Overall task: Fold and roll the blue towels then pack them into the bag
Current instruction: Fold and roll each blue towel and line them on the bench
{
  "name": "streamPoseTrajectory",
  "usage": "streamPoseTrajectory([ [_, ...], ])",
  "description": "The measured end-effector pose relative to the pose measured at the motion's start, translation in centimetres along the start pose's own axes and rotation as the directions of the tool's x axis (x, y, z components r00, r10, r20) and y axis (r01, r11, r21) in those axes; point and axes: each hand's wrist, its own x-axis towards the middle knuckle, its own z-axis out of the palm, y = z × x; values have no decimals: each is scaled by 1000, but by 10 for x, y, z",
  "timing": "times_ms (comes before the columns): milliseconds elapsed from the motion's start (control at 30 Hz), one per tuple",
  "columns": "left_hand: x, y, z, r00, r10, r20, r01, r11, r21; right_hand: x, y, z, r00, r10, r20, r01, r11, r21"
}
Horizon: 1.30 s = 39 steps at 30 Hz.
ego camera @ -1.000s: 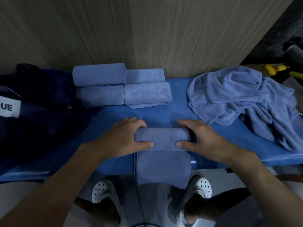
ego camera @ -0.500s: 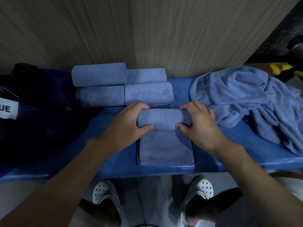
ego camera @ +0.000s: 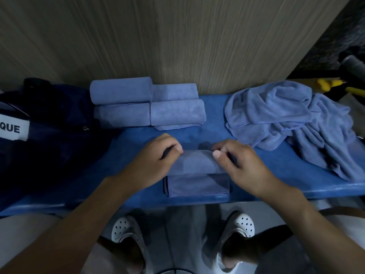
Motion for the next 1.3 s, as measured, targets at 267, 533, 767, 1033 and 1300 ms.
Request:
streamPoseTrajectory([
  [267,-7,-5,-5,972,-92,217,51,981,189,-8,4,-2,971,189,147,-179,981,-80],
  [533,-6,-1,-12,946,-124,301,81,985,153,-5,5,-14,909,226,351,-225,973,-44],
  [767,0,-9,-3,992,-44,122,26,989,142,2,5,-7,970,228,80,-227,974,-12],
  [1033,-3,-20,-3,977,9,212,-56,975,216,4,7,-3,897,442,-25,-439,895,83],
  [1300,-8,-12,-5,975,143,171,-191,934,304,5,2,-6,840,536,81,-510,731,454],
])
